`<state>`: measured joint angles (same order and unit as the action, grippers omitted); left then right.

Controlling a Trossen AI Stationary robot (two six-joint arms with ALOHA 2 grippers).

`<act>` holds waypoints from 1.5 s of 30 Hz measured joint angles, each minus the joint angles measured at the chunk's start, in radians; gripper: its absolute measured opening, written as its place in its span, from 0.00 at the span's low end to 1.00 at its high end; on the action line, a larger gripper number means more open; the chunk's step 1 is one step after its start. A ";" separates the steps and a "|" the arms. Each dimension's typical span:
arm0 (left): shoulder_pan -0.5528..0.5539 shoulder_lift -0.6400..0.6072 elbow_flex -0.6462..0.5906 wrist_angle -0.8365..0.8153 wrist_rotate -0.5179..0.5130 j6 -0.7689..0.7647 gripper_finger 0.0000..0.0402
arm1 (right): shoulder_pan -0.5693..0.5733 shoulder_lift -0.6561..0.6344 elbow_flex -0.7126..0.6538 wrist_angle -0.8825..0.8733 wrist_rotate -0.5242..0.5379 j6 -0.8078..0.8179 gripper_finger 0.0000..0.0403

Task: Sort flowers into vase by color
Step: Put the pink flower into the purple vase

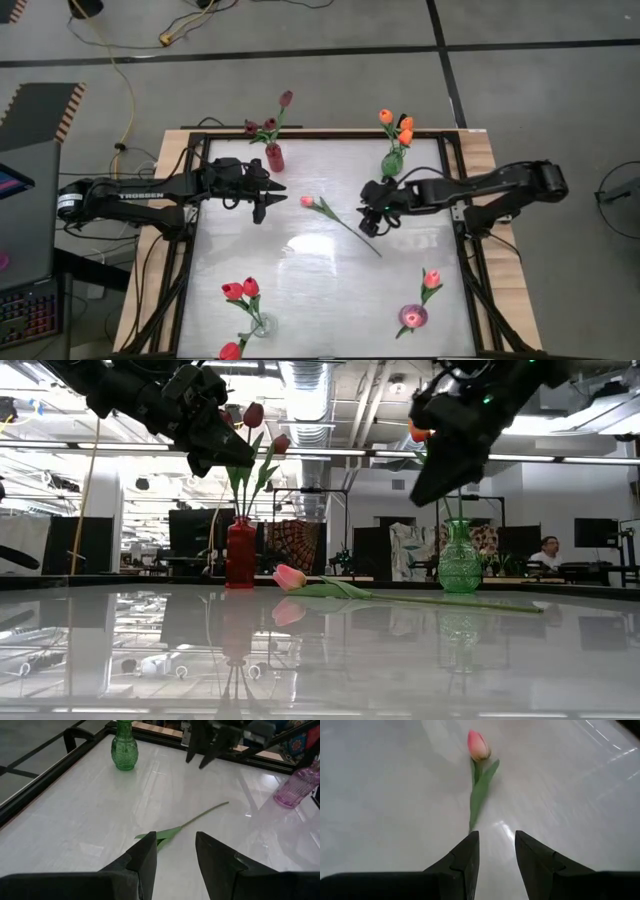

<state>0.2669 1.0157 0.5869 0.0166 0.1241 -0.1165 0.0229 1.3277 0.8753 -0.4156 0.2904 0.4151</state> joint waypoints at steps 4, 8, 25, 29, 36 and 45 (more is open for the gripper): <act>0.000 0.000 0.000 0.000 0.000 0.000 0.30 | -0.018 0.073 0.000 0.089 -0.005 -0.007 0.38; 0.000 0.000 0.000 0.000 0.000 0.000 0.31 | -0.041 0.151 0.000 0.137 -0.005 -0.008 0.38; 0.000 0.000 0.000 -0.004 0.000 0.026 0.30 | -0.052 0.385 0.000 0.444 -0.015 -0.059 0.38; 0.000 0.000 0.000 -0.004 0.000 0.026 0.30 | -0.052 0.431 0.000 0.506 -0.057 -0.061 0.38; 0.000 0.000 0.000 -0.004 0.000 0.026 0.30 | -0.052 0.500 0.000 0.525 -0.060 -0.058 0.38; 0.000 0.000 0.000 -0.003 -0.002 0.026 0.30 | -0.051 0.523 0.002 0.530 -0.079 -0.058 0.33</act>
<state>0.2669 1.0157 0.5865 0.0131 0.1223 -0.0906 -0.0284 1.8509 0.8768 0.1143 0.2113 0.3574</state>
